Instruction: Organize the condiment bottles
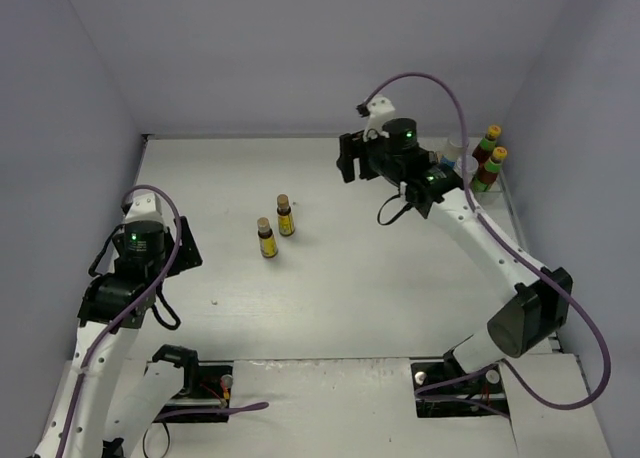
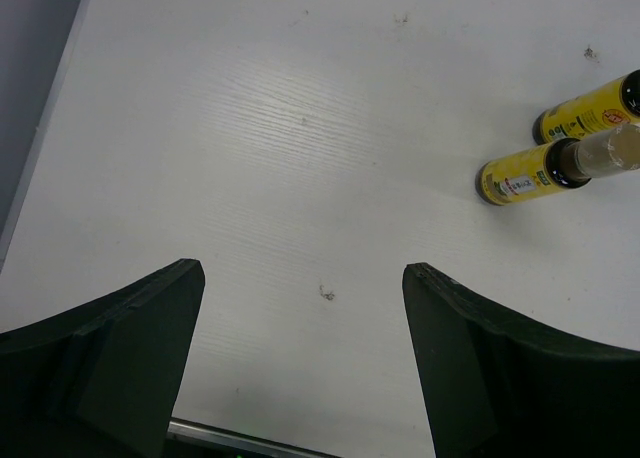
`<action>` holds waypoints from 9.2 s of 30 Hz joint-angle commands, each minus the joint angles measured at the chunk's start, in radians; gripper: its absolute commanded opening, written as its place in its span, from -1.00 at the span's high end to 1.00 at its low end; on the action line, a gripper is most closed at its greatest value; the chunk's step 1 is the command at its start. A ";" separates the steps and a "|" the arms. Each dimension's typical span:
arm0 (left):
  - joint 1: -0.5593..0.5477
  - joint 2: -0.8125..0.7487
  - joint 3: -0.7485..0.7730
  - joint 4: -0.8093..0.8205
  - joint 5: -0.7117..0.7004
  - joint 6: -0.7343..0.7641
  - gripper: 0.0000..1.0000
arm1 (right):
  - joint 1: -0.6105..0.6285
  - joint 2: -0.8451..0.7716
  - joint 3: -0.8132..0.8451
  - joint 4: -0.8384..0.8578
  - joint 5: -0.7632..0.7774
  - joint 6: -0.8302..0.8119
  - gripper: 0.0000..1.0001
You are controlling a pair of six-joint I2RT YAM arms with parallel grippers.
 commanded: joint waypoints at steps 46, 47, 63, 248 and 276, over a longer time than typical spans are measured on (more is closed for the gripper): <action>-0.029 -0.021 0.054 -0.087 -0.029 -0.053 -0.63 | -0.011 0.333 0.187 0.192 0.020 -0.148 1.00; -0.027 -0.020 0.053 -0.086 -0.028 -0.055 -0.63 | -0.065 0.316 0.190 0.192 0.031 -0.156 1.00; -0.027 0.018 0.050 -0.030 -0.011 -0.060 -0.63 | -0.443 0.371 0.204 0.289 -0.006 -0.151 1.00; -0.147 -0.055 0.156 -0.109 -0.046 -0.054 -0.63 | -0.489 -0.503 -0.216 -0.141 -0.089 0.052 -0.84; -0.152 -0.136 0.175 -0.274 -0.106 -0.084 -0.63 | -0.282 -0.980 -0.164 -0.593 0.086 0.175 -1.00</action>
